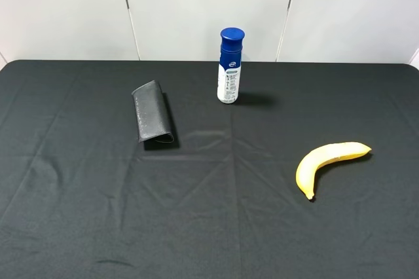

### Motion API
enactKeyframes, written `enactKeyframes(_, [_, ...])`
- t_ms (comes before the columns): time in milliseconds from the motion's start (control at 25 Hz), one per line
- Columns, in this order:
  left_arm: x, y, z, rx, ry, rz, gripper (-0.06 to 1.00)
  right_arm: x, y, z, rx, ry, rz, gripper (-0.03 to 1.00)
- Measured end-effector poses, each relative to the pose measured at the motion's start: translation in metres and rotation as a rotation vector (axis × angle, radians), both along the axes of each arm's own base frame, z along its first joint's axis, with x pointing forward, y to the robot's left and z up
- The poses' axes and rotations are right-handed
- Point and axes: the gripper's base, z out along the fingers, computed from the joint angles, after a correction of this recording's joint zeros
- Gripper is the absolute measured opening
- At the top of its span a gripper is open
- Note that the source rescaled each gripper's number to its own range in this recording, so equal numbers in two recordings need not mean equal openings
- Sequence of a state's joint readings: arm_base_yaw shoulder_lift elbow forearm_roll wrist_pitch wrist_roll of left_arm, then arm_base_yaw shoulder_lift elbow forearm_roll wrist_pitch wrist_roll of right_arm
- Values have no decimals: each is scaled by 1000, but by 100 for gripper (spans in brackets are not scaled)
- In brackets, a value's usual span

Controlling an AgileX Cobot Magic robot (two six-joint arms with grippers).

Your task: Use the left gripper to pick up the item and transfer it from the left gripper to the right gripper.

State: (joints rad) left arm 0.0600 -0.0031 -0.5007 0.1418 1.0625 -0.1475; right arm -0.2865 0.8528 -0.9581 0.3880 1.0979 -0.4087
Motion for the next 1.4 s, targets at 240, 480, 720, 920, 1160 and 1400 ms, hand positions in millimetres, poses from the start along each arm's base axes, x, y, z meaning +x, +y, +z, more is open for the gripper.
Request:
enactKeyframes(240, [0,0,0,0,0,0,100,-22,17,-29,13,36,82,100])
enactKeyframes(480, [0,0,0,0,0,0,100,-55,31,-50,-3,-16,151,100])
enactKeyframes(720, [0,0,0,0,0,0,100,-95,22,-62,-56,-154,-2,100])
enactKeyframes(920, [0,0,0,0,0,0,100,-125,15,-76,-92,-277,-105,100])
enactKeyframes(1160, [0,0,0,0,0,0,100,-146,13,-84,-126,-394,-132,100])
enactKeyframes(1400, [0,0,0,0,0,0,100,-147,13,-84,-114,-396,-148,100])
